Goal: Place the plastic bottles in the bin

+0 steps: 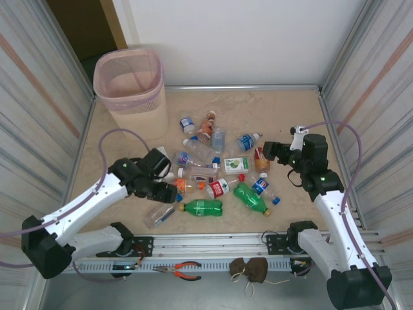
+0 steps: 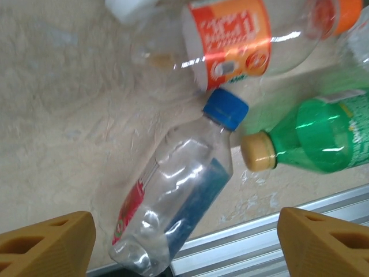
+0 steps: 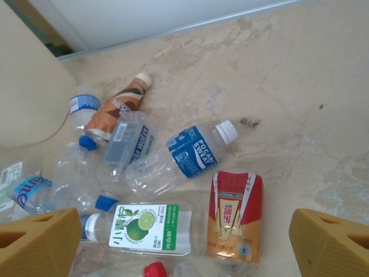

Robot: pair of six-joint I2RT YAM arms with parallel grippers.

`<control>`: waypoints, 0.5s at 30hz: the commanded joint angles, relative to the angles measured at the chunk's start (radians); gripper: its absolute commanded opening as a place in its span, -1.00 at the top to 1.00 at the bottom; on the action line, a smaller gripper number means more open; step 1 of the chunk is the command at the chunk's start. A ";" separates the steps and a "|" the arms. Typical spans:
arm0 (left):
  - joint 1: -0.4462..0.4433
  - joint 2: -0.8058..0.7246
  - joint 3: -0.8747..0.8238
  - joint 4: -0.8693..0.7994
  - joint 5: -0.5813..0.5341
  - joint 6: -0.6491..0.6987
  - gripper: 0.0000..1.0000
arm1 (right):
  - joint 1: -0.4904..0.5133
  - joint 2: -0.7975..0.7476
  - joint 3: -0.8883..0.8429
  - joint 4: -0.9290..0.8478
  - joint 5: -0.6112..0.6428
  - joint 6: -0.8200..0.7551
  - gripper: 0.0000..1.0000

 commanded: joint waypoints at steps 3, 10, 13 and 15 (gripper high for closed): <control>-0.117 -0.040 -0.073 0.013 -0.099 -0.235 -0.76 | 0.006 -0.025 0.000 -0.026 -0.025 0.026 -0.83; -0.184 -0.029 -0.181 0.097 -0.156 -0.315 -0.96 | 0.009 -0.028 0.003 -0.033 -0.027 0.032 -0.83; -0.185 -0.020 -0.220 0.118 -0.158 -0.312 -0.97 | 0.009 -0.030 0.003 -0.036 -0.022 0.034 -0.83; -0.185 -0.018 -0.243 0.141 -0.154 -0.306 -0.97 | 0.009 -0.030 0.003 -0.036 -0.021 0.036 -0.82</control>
